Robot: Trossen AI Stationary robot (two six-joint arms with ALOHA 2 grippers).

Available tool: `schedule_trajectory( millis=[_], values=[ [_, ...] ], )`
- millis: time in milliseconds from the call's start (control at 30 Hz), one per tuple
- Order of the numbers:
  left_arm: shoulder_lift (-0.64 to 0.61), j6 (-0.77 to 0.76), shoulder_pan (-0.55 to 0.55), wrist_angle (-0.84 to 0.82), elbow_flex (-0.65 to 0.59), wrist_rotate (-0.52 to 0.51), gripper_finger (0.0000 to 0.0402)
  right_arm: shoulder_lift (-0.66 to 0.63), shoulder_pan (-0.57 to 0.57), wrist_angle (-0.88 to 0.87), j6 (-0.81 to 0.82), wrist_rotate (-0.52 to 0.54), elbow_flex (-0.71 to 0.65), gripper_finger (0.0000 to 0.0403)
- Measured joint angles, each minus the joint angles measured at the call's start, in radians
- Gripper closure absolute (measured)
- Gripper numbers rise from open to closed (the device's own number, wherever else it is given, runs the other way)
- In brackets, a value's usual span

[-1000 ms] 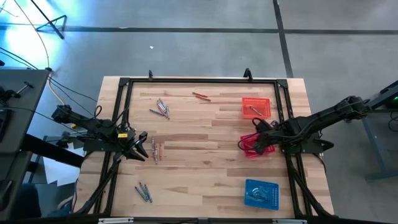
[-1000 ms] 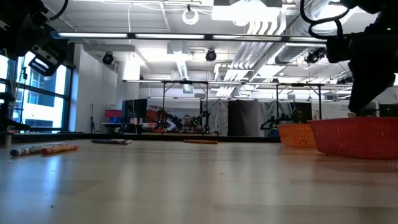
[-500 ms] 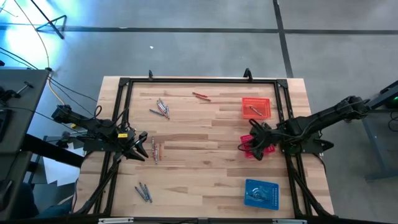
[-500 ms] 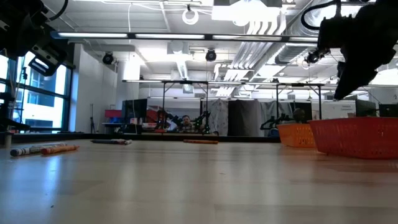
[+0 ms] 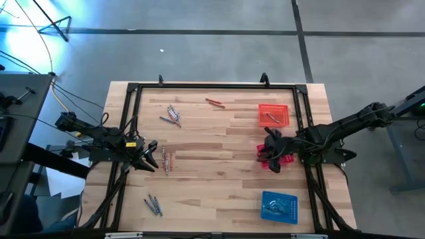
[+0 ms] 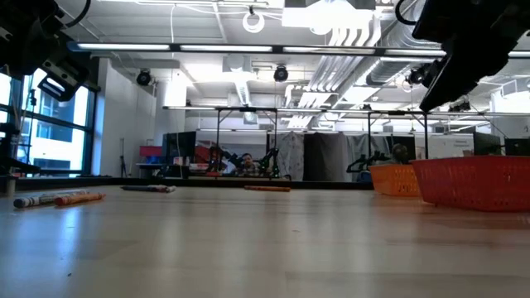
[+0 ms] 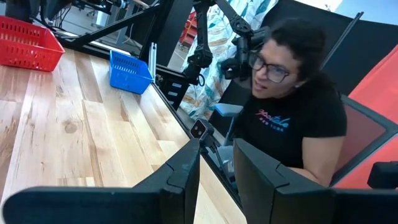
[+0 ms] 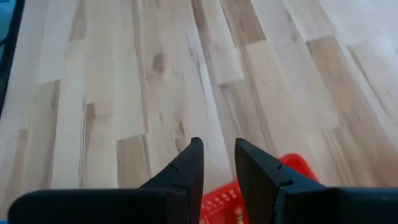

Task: Sort crayons
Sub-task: Put the orange crayon into the red bin

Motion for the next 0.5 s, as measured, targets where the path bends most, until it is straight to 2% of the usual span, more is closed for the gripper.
schedule_trajectory(
  millis=[100,300,500],
  values=[
    [0.000,0.000,0.000,0.000,0.000,0.000,0.0316,0.000,0.000,0.022,-0.079,0.026,0.000,0.0318],
    [0.000,0.000,0.000,0.000,0.000,0.000,0.0316,0.000,-0.007,0.030,-0.239,0.154,0.000,0.0318],
    [0.000,0.000,0.000,0.000,0.000,0.000,0.0316,0.000,-0.043,0.025,-0.292,0.214,0.000,0.0318]
  ],
)
